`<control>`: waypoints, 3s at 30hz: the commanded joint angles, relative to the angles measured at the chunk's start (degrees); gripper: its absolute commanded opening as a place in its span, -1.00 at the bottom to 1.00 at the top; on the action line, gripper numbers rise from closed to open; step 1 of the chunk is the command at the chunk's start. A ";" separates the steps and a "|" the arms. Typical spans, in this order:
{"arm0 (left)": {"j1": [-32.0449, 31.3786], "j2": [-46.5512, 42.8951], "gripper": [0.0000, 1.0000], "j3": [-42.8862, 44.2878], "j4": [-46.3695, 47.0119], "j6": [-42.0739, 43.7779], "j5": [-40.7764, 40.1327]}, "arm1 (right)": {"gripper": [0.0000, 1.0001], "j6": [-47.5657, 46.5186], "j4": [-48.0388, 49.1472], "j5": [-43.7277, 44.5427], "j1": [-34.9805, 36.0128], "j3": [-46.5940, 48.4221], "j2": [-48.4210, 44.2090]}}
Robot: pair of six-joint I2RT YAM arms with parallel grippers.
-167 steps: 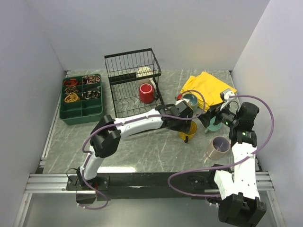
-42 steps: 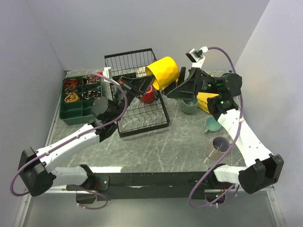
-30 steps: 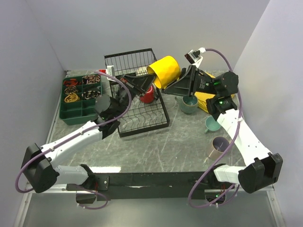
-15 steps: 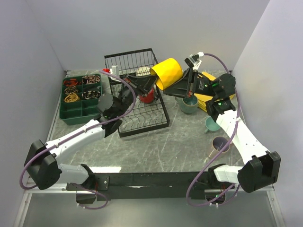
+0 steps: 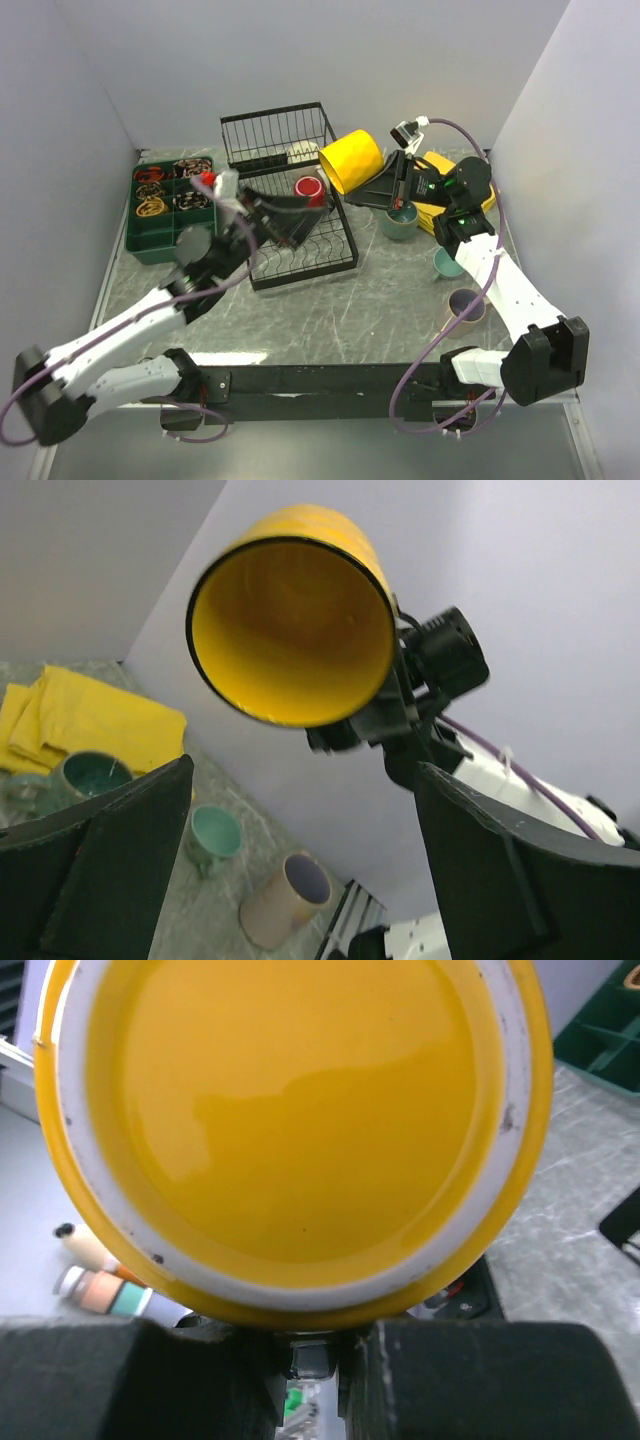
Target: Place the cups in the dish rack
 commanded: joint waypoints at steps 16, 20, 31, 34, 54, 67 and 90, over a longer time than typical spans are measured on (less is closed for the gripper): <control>-0.43 -34.56 0.93 -3.96 -52.96 7.05 -27.50 | -1.00 -48.48 -38.91 10.41 8.00 12.35 3.01; -0.43 -37.37 0.93 -3.86 -55.87 6.18 -29.53 | -1.00 -56.56 -44.12 13.40 12.21 16.13 6.62; -0.43 -42.91 0.93 -4.57 -61.77 -1.38 -35.78 | -1.00 -70.99 -50.10 23.87 21.09 22.81 14.80; -0.34 -44.06 0.93 -4.74 -63.88 -3.40 -37.01 | -1.00 -72.84 -49.75 27.03 22.67 23.16 17.00; -0.43 -48.28 0.93 -4.92 -69.33 -8.42 -38.68 | -1.00 -89.63 -38.86 66.74 33.40 24.04 31.93; -0.43 -49.77 0.93 -6.76 -69.77 -9.56 -38.95 | -1.00 -93.32 -37.80 75.20 33.85 32.74 45.12; -0.43 -48.98 0.93 -7.82 -68.98 -10.17 -38.24 | -0.29 -93.85 -42.11 75.20 32.97 41.54 56.20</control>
